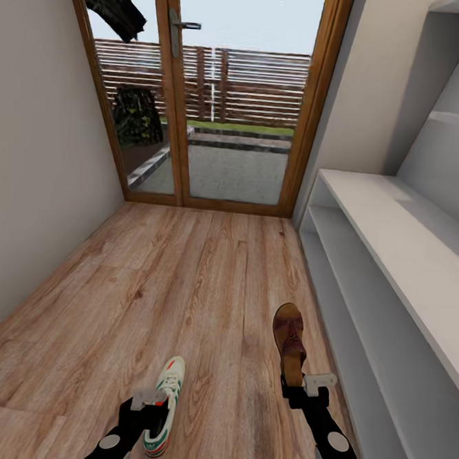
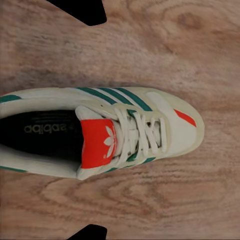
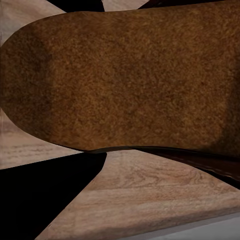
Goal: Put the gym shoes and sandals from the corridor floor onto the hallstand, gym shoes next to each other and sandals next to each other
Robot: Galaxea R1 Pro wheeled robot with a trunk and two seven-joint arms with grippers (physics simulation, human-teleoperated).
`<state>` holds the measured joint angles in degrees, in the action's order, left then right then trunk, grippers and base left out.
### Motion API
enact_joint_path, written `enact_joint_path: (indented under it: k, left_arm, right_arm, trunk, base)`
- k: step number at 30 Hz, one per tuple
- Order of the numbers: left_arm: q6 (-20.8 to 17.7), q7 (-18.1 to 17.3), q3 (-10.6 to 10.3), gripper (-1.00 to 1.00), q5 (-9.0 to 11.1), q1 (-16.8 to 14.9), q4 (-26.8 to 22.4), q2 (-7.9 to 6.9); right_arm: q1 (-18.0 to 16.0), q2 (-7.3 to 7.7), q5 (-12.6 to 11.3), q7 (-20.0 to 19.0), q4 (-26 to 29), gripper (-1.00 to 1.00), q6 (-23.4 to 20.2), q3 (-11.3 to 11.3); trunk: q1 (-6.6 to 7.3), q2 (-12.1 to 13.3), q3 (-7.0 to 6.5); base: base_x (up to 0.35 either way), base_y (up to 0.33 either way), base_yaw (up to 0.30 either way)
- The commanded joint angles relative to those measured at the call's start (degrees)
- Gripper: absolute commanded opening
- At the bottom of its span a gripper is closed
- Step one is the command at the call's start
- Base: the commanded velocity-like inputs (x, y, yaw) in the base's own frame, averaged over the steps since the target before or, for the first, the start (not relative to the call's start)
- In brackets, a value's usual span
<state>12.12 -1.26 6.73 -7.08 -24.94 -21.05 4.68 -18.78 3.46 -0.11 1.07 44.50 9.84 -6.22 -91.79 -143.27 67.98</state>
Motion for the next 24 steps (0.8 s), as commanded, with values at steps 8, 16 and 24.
enact_joint_path:
  k: [8, 16, 24]
  left_arm:
    - [0.28, -0.06, 0.39, 1.0, -0.7, -0.02, -0.05, -0.1]
    - [0.56, -0.06, 0.35, 1.0, -0.74, -0.05, -0.05, -0.1]
    - [0.62, -0.01, 0.32, 1.0, -0.75, -0.11, -0.05, -0.1]
  right_arm:
    - [-0.03, -0.03, -0.16, 0.11, 0.06, -1.0, 0.12, -0.12]
    - [-0.03, -0.04, -0.16, 0.08, 0.06, -1.0, 0.18, -0.11]
    - [-0.03, -0.04, -0.16, 0.07, 0.07, -1.0, 0.16, -0.11]
  trunk:
    - [-0.19, -0.13, 2.41]
    - [-0.4, -0.23, 4.87]
    - [-0.6, -0.34, 7.34]
  base:
    - [0.0, 0.0, 0.0]
    - [0.0, 0.0, 0.0]
    - [0.0, 0.0, 0.0]
